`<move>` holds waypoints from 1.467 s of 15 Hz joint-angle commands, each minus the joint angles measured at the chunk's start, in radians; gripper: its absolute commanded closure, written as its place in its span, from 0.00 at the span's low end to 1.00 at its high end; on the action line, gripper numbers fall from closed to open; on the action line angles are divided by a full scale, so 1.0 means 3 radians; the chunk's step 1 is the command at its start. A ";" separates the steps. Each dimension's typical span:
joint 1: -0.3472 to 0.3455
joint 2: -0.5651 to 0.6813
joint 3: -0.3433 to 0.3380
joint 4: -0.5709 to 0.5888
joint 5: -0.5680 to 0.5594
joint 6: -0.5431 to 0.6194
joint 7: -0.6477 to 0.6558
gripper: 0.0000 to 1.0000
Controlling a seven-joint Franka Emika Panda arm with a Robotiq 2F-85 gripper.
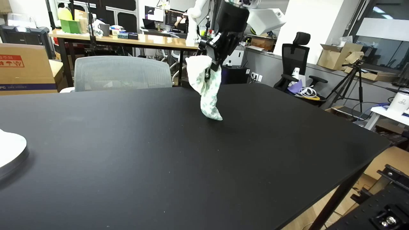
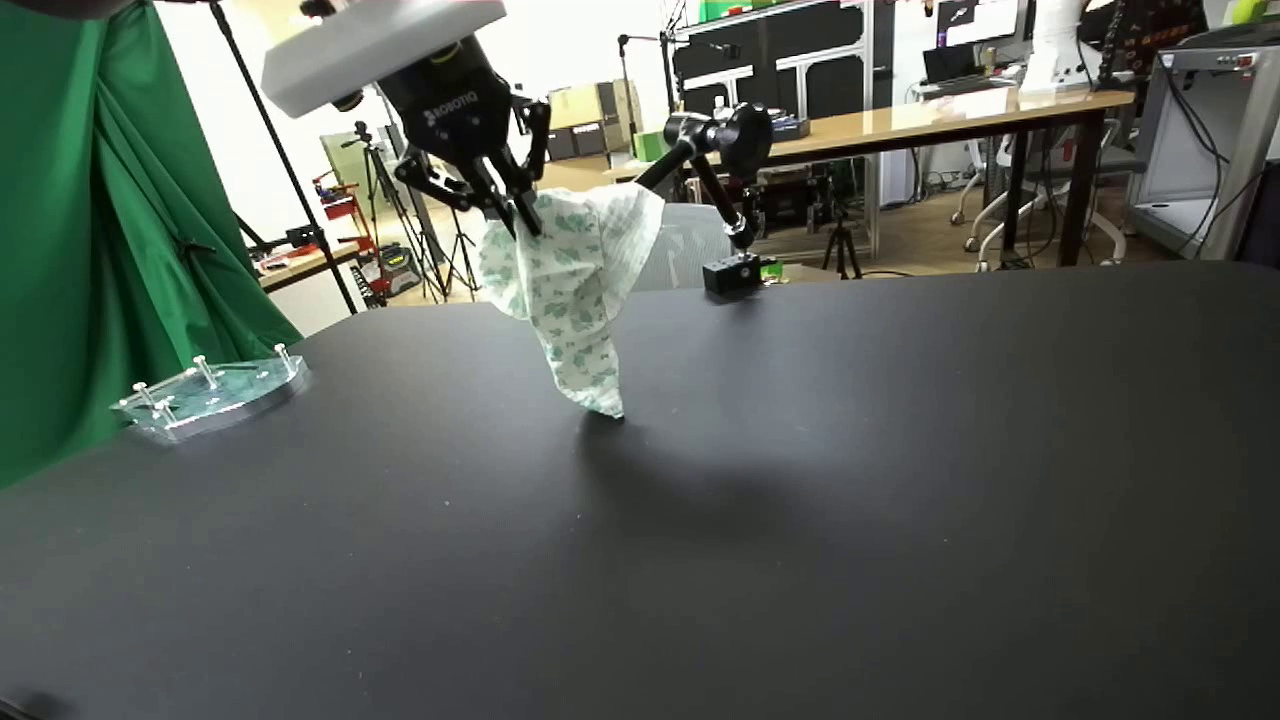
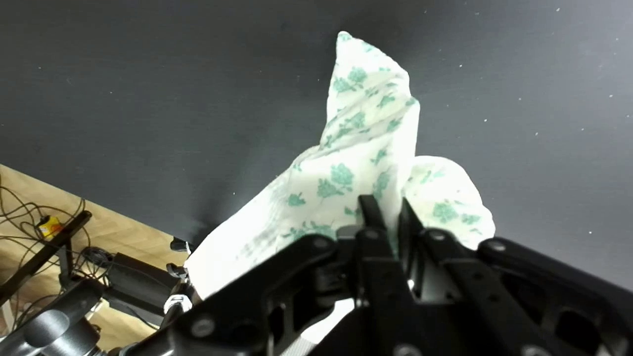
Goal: Take the cloth off the stand and put it on the table
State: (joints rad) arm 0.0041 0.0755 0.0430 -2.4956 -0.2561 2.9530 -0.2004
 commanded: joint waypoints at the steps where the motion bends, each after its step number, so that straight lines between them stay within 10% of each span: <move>1: 0.0022 -0.0122 0.0001 -0.0049 0.0147 -0.0046 -0.0025 1.00; 13: -0.0032 -0.0986 0.0000 -0.0676 0.0140 -0.0296 0.0187 1.00; 22: -0.0285 -0.0823 0.0051 -0.0759 -0.0217 -0.0427 0.0499 1.00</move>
State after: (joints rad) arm -0.0505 -0.1885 0.0447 -2.7206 -0.2583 2.8291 -0.1284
